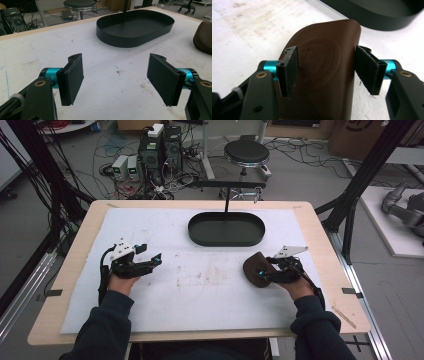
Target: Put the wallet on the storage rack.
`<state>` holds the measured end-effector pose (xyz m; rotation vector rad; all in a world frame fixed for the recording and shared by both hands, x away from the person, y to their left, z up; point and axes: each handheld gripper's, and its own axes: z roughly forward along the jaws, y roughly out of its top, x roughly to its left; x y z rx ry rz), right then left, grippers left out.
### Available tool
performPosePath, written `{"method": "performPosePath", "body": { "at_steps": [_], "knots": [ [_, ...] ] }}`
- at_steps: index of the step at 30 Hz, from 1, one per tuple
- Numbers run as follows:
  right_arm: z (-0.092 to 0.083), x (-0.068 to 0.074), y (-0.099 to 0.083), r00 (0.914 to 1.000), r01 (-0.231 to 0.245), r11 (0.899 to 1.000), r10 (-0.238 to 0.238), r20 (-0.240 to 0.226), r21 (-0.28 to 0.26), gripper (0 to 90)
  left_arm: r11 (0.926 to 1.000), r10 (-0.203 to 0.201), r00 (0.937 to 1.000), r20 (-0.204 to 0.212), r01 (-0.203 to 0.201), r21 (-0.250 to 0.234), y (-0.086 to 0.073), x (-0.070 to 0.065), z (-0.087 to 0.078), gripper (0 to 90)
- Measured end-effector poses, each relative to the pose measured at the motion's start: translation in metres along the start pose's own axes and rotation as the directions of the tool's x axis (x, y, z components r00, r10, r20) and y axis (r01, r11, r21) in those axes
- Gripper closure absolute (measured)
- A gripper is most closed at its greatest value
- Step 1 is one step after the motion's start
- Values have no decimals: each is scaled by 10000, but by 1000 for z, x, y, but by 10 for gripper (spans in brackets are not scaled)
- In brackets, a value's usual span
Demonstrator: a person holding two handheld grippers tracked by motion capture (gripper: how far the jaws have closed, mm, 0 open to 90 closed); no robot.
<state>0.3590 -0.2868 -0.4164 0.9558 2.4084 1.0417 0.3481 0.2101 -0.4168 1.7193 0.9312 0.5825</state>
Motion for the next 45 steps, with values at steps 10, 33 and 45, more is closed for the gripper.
{"method": "performPosePath", "body": {
  "at_steps": [10, 33, 45],
  "knots": [
    [-10, 7, 8, 9963, 477, 9907, -563, -649, -1275, 553, 10000, 21, 10000, 14, -21, 9, 0, 0, 0, 292],
    [7, 3, 14, 9884, -389, 9962, 269, -1491, -779, 637, 10000, 50, 10000, 56, -50, -11, 0, 0, 0, 292],
    [30, -27, 79, 9843, -1493, 9722, 1288, -1204, -1806, 638, 10000, 14, 10000, 69, -13, -60, 0, 2, 0, 292]
  ]
}}
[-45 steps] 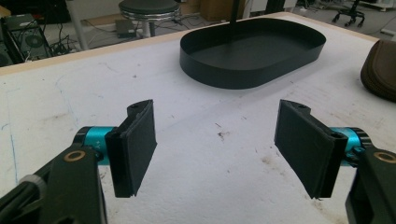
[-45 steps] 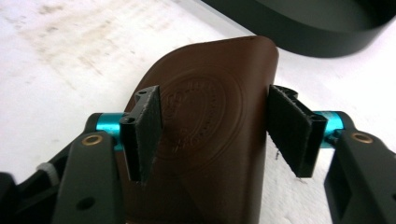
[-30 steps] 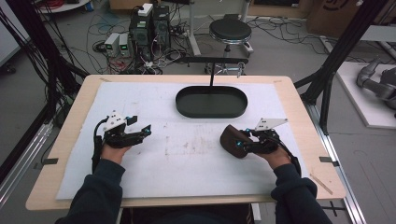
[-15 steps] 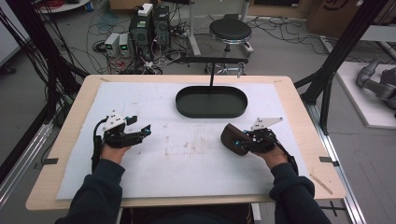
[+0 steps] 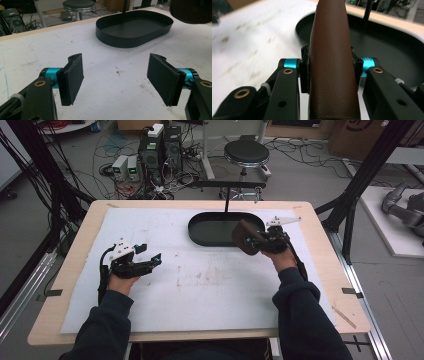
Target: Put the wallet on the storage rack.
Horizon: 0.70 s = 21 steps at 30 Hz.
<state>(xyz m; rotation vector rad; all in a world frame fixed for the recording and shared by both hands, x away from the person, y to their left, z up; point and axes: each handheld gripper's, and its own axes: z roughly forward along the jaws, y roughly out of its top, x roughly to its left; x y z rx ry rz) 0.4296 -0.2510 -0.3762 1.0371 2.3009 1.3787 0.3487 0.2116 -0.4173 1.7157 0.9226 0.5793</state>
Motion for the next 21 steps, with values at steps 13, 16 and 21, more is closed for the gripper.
{"method": "performPosePath", "body": {
  "at_steps": [13, 16, 21],
  "knots": [
    [80, -15, 29, 9917, -995, 9950, 990, 817, 10, 636, 10000, -15, 10000, 17, 15, -1, 0, 1, -1, 292],
    [95, -20, 24, 9842, -1559, 9877, 1561, 829, -93, 636, 10000, -19, 10000, 29, 19, 1, -1, 1, -1, 291],
    [113, -28, 17, 9667, -2407, 9704, 2417, 845, -218, 633, 10000, 39, 10000, 31, -39, 42, -1, 1, 0, 291]
  ]
}}
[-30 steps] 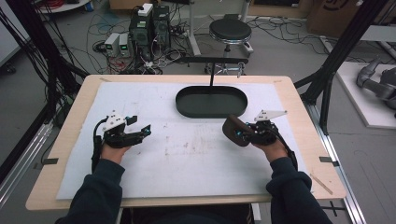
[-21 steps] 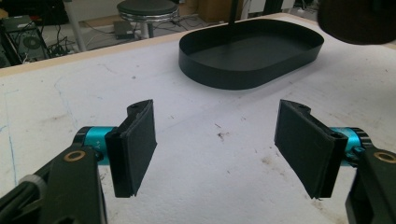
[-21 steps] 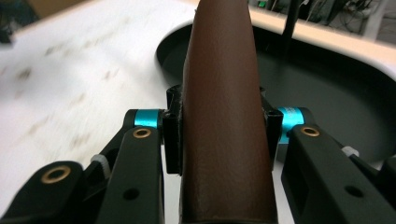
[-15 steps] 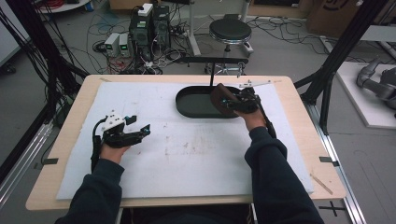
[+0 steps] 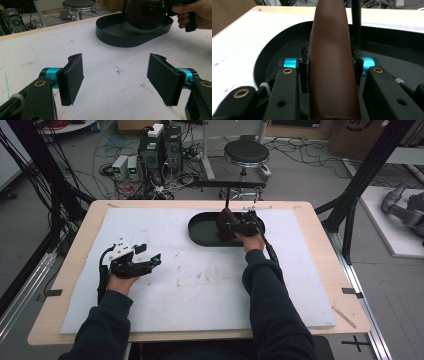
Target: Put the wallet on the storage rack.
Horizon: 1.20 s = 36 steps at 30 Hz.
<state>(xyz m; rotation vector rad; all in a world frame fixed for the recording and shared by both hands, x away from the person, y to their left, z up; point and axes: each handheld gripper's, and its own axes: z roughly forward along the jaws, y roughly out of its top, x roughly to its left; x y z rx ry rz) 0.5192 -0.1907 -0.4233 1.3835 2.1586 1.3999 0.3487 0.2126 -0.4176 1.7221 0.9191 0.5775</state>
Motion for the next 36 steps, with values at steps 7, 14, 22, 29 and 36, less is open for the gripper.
{"method": "performPosePath", "body": {
  "at_steps": [7, 14, 22, 29, 36],
  "knots": [
    [-3, -6, 0, 9939, 326, 9994, -333, 1053, 87, 480, 10000, -62, 10000, -74, 62, -20, -1, 2, -2, 292],
    [-38, -22, 8, 9916, 523, 9985, -501, 1194, -149, 442, 10000, -51, 9999, -100, 51, -23, -1, 2, -3, 292],
    [-91, -22, 9, 9839, 1633, 9864, -1642, 701, 196, 367, 9999, -153, 9999, -73, 153, -8, -1, 4, -2, 291],
    [-142, -11, -8, 9572, 2767, 9609, -2754, 888, -23, 237, 9990, -387, 9989, -251, 382, -211, -1, 10, -4, 241],
    [-177, 2, -50, 9032, 4027, 9153, -3995, 1569, 121, 210, 9983, -364, 9990, -269, 351, -467, 2, 13, -5, 198]
  ]
}}
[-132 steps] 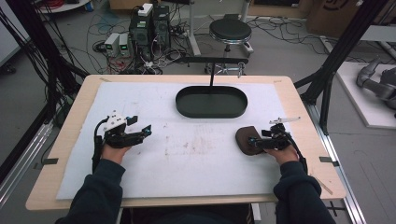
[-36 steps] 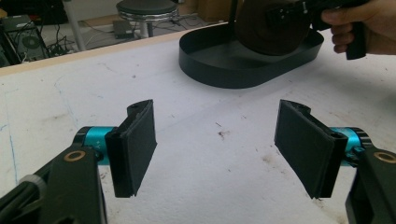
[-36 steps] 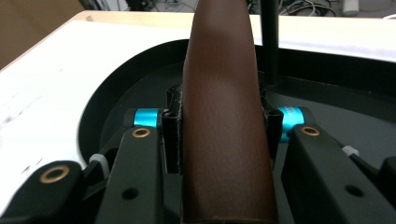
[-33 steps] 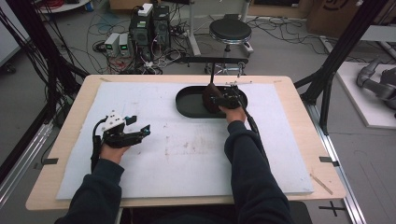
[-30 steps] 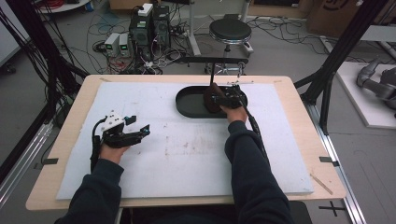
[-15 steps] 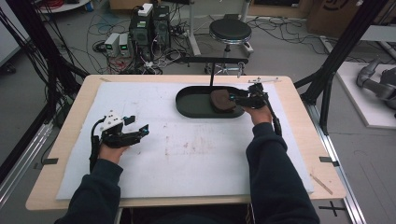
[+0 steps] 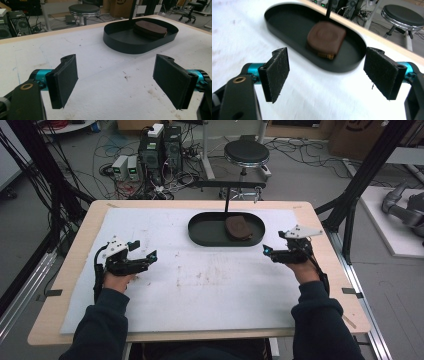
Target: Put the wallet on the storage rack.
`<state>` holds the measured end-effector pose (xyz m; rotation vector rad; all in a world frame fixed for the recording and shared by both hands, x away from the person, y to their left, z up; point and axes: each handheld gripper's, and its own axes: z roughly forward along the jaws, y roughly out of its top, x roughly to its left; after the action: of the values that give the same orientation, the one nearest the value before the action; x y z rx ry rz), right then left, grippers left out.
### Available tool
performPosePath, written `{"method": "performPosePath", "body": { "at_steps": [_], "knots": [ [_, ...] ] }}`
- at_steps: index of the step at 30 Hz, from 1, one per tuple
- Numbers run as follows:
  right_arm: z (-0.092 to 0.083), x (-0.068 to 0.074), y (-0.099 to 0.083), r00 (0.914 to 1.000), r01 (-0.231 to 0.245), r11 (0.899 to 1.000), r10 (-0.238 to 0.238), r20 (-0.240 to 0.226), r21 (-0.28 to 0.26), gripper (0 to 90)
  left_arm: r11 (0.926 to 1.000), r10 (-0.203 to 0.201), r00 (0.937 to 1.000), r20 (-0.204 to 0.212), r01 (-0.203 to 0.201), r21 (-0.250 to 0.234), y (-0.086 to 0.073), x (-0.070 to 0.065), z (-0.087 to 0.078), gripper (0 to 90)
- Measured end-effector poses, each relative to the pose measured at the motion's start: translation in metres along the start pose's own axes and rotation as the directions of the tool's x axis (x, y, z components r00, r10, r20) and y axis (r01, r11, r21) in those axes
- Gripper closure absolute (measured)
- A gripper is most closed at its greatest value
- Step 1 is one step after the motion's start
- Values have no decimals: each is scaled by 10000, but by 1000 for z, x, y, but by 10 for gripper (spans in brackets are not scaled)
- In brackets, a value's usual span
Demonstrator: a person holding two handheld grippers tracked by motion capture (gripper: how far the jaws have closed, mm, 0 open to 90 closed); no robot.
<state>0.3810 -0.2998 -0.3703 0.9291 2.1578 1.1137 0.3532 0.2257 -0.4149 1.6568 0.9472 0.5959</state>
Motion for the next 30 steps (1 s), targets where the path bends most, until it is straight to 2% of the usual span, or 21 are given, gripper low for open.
{"method": "performPosePath", "body": {
  "at_steps": [2, 8, 11, 16, 23, 30],
  "knots": [
    [-5, 3, -12, 10000, -86, 10000, 86, 5, 43, 210, 10000, -35, 10000, 16, 35, -16, 0, 0, 0, 199],
    [-8, 4, -37, 9967, -807, 9967, 807, 30, -107, 210, 10000, 94, 10000, -10, -94, -18, 1, -1, -2, 199],
    [-8, 3, -38, 9960, -891, 9959, 891, 51, -148, 210, 10000, 91, 10000, -35, -91, -9, 1, -2, -2, 199],
    [-10, 5, -39, 9968, -766, 9968, 770, 194, -232, 210, 9996, 269, 9996, -89, -269, -12, 2, -4, -3, 199],
    [-11, 6, -40, 9967, -747, 9969, 754, 315, -239, 210, 9995, 318, 9995, -92, -319, -21, 0, -6, -6, 198],
    [-8, 6, -42, 9968, -732, 9973, 734, 317, -92, 210, 9994, 349, 9994, -87, -349, 34, 0, -6, -5, 199]
  ]
}}
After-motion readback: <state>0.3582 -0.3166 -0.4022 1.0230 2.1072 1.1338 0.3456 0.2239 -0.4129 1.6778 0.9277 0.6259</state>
